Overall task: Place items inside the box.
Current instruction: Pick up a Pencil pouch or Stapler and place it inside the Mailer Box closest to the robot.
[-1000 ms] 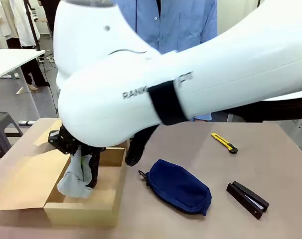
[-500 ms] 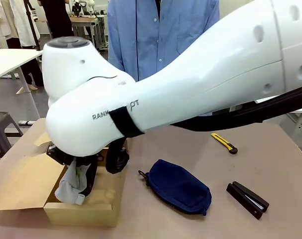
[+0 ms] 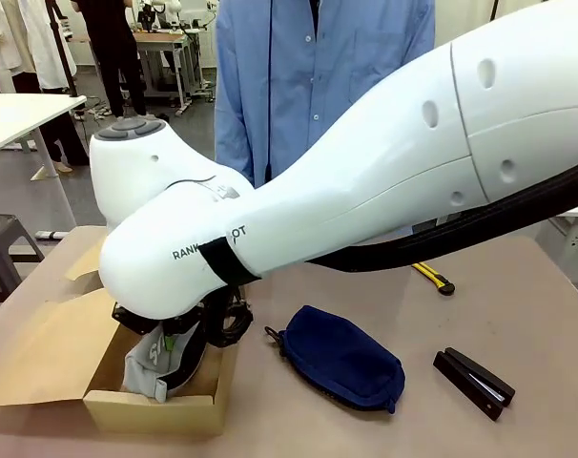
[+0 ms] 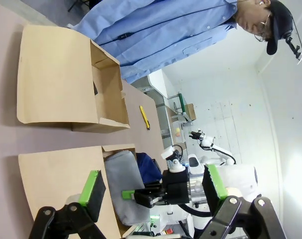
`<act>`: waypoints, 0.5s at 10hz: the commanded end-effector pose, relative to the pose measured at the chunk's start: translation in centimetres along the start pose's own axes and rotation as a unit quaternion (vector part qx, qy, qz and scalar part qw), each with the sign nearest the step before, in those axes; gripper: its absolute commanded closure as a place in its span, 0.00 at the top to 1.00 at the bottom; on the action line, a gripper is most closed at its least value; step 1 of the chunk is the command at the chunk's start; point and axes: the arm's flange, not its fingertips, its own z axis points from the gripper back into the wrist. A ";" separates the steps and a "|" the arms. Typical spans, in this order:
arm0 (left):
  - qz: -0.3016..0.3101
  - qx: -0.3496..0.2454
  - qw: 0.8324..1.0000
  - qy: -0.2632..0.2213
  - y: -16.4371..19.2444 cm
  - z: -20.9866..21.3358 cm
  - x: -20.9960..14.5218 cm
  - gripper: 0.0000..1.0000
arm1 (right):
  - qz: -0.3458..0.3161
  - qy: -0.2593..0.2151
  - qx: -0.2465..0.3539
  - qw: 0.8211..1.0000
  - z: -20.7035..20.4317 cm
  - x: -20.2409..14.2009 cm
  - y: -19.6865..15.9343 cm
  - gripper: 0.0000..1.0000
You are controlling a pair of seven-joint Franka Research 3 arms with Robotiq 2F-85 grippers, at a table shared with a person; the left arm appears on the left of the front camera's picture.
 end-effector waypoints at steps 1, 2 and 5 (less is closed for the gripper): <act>-0.011 -0.008 1.000 -0.001 -0.1 -0.1 -0.1 1.00 | 0.009 0.002 0.009 1.000 -0.7 0.9 0.3 0.04; -0.011 -0.008 1.000 -0.001 -0.1 -0.1 -0.1 1.00 | 0.006 0.024 0.010 1.000 -1.2 1.1 0.2 0.04; -0.011 -0.008 1.000 -0.001 -0.1 -0.1 -0.1 1.00 | 0.005 0.030 0.014 0.999 -1.8 1.7 0.0 0.04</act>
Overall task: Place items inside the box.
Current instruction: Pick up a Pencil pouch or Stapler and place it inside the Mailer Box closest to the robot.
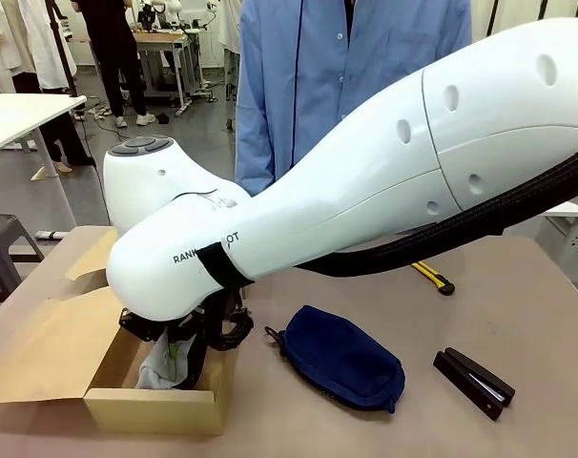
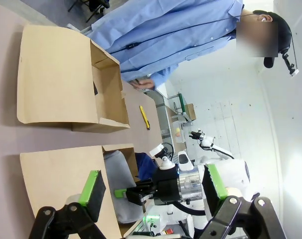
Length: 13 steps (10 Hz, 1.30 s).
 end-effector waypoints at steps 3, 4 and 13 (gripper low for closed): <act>-0.011 -0.008 1.000 -0.001 -0.1 -0.1 -0.1 1.00 | 0.008 0.026 0.016 0.999 0.3 0.6 0.3 0.04; -0.011 -0.008 1.000 -0.001 -0.1 -0.1 -0.1 1.00 | 0.006 0.029 0.018 0.999 0.3 0.6 0.3 0.62; -0.011 -0.008 1.000 -0.001 -0.1 -0.1 -0.1 1.00 | 0.025 0.004 0.029 0.999 6.9 -1.2 -1.3 1.00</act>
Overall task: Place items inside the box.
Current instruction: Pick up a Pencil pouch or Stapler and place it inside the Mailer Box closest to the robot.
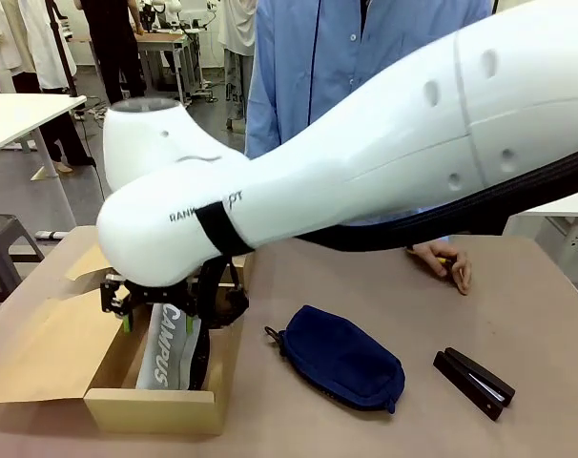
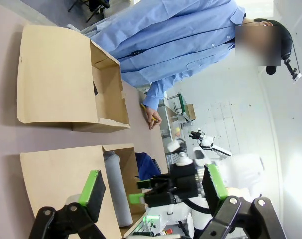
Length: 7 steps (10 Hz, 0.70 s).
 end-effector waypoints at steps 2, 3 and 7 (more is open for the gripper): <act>-0.011 -0.008 1.000 -0.001 -0.1 -0.1 -0.1 1.00 | 0.021 0.038 -0.001 0.999 9.1 -5.8 -3.0 1.00; -0.011 -0.008 1.000 -0.001 -0.1 -0.1 -0.1 1.00 | 0.071 0.040 -0.013 0.997 11.9 -8.9 -4.5 1.00; -0.011 -0.008 1.000 -0.001 -0.1 -0.1 -0.1 1.00 | 0.071 0.056 -0.017 0.996 12.5 -9.5 -2.7 1.00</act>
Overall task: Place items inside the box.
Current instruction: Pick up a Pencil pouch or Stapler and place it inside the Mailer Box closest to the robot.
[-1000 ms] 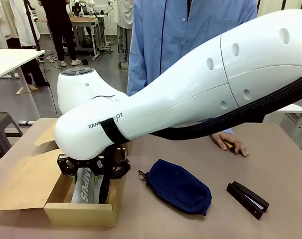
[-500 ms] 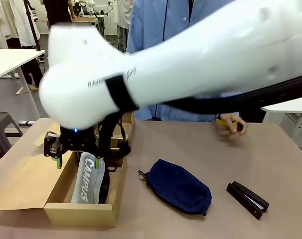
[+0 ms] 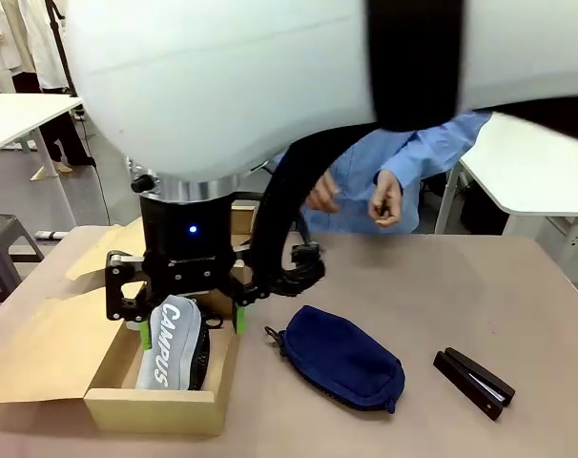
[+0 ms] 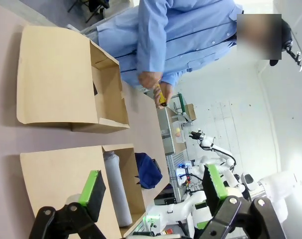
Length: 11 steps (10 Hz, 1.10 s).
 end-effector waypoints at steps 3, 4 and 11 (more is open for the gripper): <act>-0.011 -0.008 1.000 -0.001 -0.1 -0.1 -0.1 1.00 | -0.050 0.029 0.109 0.992 2.3 2.5 -6.6 1.00; -0.011 -0.008 1.000 -0.001 -0.1 -0.1 -0.1 1.00 | -0.085 0.043 0.186 0.978 4.0 2.1 -12.4 1.00; -0.011 -0.008 1.000 -0.001 -0.1 -0.1 -0.1 1.00 | -0.312 -0.040 0.567 0.761 5.3 -12.8 -47.2 1.00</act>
